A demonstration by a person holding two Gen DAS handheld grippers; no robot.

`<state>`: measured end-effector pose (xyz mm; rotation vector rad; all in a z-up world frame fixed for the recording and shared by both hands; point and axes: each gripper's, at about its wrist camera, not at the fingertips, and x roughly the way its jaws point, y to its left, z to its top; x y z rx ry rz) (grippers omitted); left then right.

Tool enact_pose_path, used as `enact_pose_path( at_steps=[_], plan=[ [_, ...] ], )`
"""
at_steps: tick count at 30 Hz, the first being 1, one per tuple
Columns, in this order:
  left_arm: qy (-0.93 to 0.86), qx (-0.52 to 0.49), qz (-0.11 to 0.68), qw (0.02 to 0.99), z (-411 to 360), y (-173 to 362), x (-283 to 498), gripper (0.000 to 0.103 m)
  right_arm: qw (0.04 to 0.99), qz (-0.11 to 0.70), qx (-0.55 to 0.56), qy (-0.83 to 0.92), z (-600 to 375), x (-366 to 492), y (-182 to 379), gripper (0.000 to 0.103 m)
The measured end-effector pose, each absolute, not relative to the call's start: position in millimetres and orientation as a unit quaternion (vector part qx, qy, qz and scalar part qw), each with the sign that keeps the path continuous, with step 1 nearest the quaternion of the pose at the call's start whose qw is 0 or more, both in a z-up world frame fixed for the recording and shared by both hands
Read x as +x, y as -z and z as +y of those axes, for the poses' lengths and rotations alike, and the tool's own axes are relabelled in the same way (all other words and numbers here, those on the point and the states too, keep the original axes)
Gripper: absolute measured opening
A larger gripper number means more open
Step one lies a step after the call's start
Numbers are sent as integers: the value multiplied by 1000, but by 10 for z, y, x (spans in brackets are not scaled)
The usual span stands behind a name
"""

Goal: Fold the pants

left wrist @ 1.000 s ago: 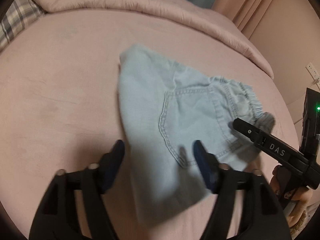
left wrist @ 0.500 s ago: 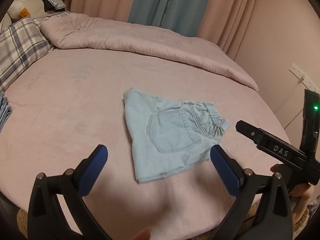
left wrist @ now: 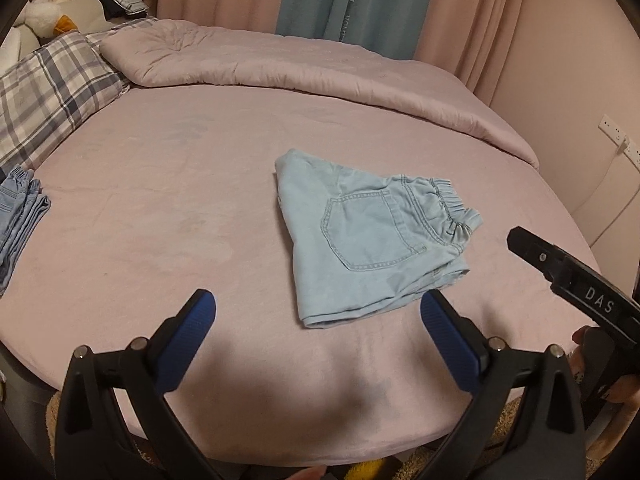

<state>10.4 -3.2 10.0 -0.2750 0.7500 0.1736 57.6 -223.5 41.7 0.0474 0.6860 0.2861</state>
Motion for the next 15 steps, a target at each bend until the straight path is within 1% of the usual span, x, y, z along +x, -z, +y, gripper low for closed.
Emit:
enact_pose_path(
  at_steps=[15],
  plan=[
    [-88, -149, 351, 920, -46, -126, 72, 103, 938, 324, 1, -121, -2128, 477, -406, 93]
  ],
)
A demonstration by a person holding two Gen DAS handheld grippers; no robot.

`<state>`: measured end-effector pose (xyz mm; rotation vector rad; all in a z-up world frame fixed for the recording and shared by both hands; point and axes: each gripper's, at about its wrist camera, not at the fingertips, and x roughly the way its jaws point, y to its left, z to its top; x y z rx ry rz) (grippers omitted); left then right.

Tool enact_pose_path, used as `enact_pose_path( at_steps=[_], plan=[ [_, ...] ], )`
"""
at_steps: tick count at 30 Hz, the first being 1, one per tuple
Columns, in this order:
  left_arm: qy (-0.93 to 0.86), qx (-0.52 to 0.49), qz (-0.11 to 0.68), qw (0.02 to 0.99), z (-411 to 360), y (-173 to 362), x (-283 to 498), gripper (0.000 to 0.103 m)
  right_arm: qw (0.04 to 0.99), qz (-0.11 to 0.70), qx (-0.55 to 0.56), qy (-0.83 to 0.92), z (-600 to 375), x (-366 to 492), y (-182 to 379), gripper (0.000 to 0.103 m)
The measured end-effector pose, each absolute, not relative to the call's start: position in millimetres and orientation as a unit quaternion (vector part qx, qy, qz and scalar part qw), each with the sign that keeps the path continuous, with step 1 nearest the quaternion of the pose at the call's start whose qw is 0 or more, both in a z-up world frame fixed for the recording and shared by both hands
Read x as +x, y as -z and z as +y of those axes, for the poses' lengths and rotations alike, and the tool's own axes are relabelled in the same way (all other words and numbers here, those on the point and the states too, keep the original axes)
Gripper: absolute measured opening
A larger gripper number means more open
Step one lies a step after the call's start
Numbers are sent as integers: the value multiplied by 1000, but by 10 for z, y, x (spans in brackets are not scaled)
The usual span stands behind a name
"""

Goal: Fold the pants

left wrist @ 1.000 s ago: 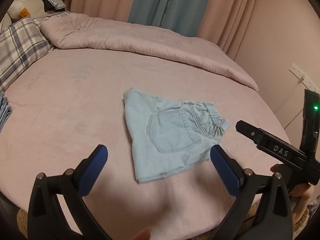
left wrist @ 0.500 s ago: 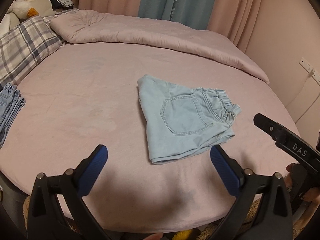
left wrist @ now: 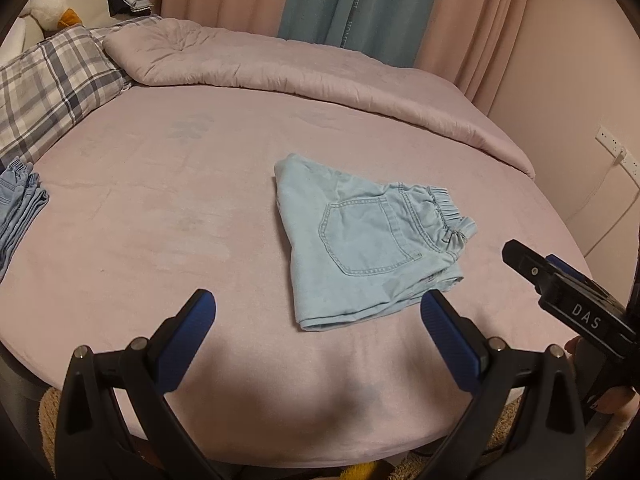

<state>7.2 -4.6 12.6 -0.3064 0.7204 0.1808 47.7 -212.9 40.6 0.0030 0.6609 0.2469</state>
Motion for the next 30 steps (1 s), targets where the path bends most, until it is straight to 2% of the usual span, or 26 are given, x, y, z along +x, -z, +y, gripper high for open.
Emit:
enact_pose_path(
  at_steps=[30],
  plan=[
    [-93, -141, 340, 925, -107, -180, 34, 103, 939, 326, -1, -112, -2108, 447, -409, 93]
  ],
)
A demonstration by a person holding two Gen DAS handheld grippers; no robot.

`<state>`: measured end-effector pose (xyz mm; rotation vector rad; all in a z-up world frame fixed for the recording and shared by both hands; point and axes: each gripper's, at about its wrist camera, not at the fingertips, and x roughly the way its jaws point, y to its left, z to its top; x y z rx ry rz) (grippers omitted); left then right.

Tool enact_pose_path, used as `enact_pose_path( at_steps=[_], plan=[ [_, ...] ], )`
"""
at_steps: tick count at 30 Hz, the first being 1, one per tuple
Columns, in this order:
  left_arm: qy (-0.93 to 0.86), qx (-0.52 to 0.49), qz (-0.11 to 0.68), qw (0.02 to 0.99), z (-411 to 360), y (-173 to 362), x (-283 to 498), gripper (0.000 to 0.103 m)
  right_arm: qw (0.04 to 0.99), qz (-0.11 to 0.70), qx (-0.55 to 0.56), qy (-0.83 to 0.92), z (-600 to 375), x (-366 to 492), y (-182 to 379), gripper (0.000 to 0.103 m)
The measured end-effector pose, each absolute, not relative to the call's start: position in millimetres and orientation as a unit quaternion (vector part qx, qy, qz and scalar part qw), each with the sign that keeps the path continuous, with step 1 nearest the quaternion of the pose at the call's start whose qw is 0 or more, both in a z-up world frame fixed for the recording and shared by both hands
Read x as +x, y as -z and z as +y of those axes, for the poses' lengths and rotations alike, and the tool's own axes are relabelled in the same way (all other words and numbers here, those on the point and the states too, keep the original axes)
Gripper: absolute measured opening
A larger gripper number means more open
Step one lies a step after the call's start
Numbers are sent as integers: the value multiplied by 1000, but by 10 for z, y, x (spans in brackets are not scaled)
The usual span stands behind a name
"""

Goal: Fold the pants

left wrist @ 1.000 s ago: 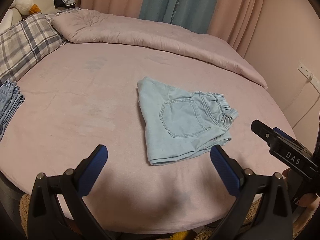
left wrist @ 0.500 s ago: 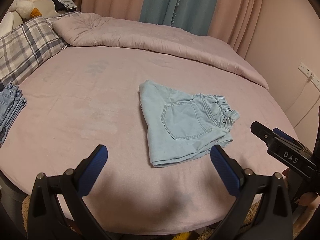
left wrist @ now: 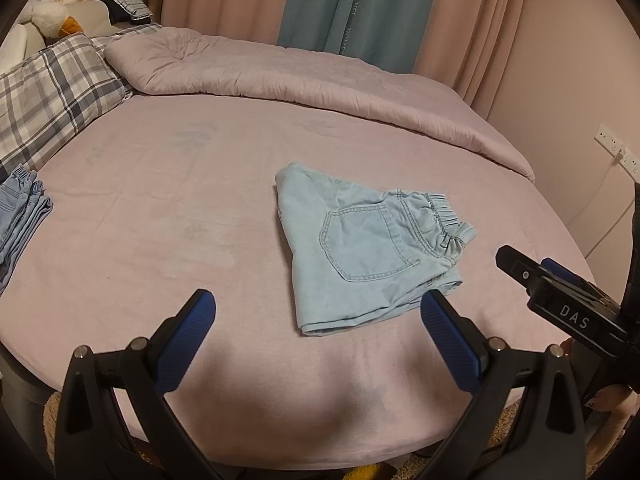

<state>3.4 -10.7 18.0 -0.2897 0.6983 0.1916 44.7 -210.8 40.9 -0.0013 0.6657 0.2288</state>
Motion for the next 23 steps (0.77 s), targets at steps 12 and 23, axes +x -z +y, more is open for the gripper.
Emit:
enact_pose_path(
  at_steps=[12, 23],
  plan=[
    [-89, -140, 340, 926, -121, -188, 33, 103, 939, 326, 0, -112, -2107, 447, -406, 93],
    [-88, -140, 339, 926, -174, -190, 32, 103, 939, 327, 0, -110, -2100, 438, -399, 93]
  ],
)
